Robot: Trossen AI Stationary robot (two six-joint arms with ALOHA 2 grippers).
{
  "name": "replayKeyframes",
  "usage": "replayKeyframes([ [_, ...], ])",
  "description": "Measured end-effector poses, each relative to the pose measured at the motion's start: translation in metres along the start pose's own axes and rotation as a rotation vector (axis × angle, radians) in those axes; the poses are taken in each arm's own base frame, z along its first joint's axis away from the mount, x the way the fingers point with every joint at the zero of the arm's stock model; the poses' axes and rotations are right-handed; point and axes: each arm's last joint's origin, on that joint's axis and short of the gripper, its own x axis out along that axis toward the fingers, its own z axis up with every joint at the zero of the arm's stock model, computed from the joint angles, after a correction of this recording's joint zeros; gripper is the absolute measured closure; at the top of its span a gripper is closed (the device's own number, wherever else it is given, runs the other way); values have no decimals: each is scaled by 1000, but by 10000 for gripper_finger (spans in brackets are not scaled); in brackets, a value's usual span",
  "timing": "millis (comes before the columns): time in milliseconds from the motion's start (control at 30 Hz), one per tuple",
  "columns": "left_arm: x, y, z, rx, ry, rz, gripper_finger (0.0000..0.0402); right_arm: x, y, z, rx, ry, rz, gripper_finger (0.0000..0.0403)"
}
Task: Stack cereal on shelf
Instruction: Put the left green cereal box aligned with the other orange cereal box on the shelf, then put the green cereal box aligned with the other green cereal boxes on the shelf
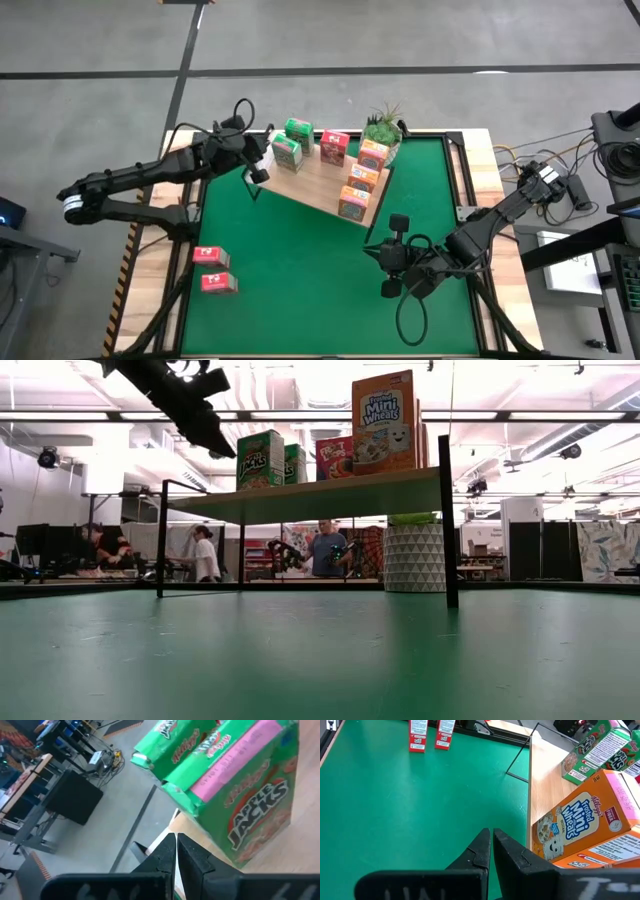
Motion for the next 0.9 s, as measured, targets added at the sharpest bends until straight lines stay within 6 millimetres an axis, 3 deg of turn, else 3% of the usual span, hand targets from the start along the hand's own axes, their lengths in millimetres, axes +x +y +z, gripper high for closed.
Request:
replayKeyframes([
  [300, 13, -6, 1, -12, 18, -11, 402, 0, 0, 0, 0, 0, 0, 394],
  [900, 12, -9, 2, -61, 7, -50, 401, 0, 0, 0, 1, 0, 0, 394],
])
